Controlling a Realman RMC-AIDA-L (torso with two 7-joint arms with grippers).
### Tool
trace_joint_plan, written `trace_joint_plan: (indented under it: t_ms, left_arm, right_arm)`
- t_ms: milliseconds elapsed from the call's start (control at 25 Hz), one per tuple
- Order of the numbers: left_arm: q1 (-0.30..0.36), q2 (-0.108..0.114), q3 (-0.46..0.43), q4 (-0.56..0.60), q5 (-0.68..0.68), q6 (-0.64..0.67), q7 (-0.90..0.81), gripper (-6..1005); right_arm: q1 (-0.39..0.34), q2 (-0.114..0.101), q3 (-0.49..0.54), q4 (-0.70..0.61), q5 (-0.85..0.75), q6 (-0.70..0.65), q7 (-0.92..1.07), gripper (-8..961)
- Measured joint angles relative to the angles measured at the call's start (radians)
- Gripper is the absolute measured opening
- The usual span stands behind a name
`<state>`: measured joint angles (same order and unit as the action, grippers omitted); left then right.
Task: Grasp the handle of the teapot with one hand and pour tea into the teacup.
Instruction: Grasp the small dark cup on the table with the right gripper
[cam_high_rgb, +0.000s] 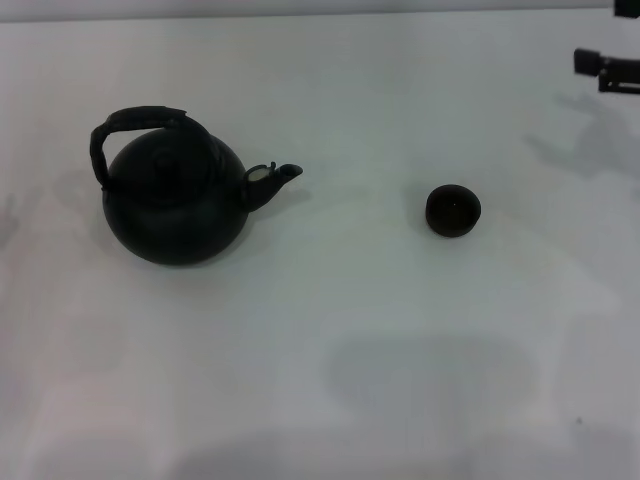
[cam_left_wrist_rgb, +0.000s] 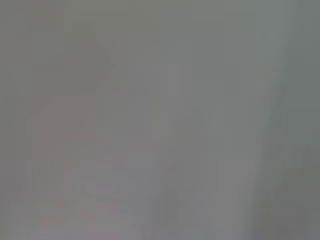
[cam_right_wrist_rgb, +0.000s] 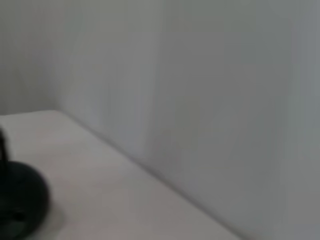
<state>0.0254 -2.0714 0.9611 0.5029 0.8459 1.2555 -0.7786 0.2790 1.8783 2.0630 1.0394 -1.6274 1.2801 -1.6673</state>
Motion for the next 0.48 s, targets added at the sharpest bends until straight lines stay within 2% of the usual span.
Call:
trace_joint_plan:
  t_ms: [240, 400, 480]
  left_arm:
    - [0.014, -0.001, 0.002, 0.012, 0.042, 0.031, 0.0, 880]
    - [0.015, -0.002, 0.005, 0.007, 0.053, 0.034, 0.0, 880]
    - [0.014, -0.002, 0.006, 0.005, 0.056, 0.034, 0.001, 880]
  right_arm:
    - [0.054, -0.003, 0.013, 0.023, -0.126, 0.127, 0.124, 865]
    - [0.062, 0.017, 0.012, 0.025, -0.157, 0.144, 0.137, 865]
    - [0.059, 0.041, 0.012, 0.026, -0.169, 0.141, 0.128, 865]
